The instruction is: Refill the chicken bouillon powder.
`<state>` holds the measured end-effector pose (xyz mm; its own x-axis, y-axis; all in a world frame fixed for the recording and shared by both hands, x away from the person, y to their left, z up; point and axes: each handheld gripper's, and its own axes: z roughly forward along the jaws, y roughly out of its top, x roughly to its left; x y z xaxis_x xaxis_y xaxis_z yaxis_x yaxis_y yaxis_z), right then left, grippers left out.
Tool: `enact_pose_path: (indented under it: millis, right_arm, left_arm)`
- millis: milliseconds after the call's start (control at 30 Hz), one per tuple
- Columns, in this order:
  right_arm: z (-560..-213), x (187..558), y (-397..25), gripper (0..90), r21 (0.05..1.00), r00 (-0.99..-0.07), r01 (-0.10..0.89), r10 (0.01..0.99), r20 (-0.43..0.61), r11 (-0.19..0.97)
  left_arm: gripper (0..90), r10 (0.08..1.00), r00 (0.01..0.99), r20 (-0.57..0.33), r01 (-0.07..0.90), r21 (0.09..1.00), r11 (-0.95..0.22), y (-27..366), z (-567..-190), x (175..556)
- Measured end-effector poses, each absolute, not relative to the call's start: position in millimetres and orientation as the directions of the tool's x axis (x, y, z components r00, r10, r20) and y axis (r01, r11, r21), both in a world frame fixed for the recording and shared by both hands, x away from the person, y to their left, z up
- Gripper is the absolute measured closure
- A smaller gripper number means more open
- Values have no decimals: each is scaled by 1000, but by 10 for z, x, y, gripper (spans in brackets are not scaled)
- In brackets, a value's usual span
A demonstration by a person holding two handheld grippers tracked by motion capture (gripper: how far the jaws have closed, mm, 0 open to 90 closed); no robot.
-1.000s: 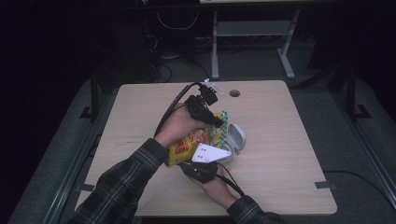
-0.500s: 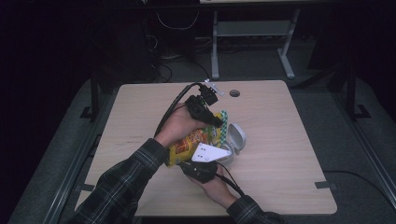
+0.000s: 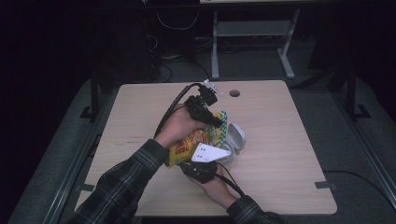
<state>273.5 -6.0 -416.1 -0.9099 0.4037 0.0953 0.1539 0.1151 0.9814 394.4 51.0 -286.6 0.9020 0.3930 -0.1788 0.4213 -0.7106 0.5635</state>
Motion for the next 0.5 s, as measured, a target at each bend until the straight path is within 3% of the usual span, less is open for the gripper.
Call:
enact_pose_path:
  millis: [500]
  right_arm:
    - [-4157,2731,-54,900,981,-910,157,403,98,116]
  left_arm:
    - [899,398,900,-177,424,565,-708,521,-2868,3939]
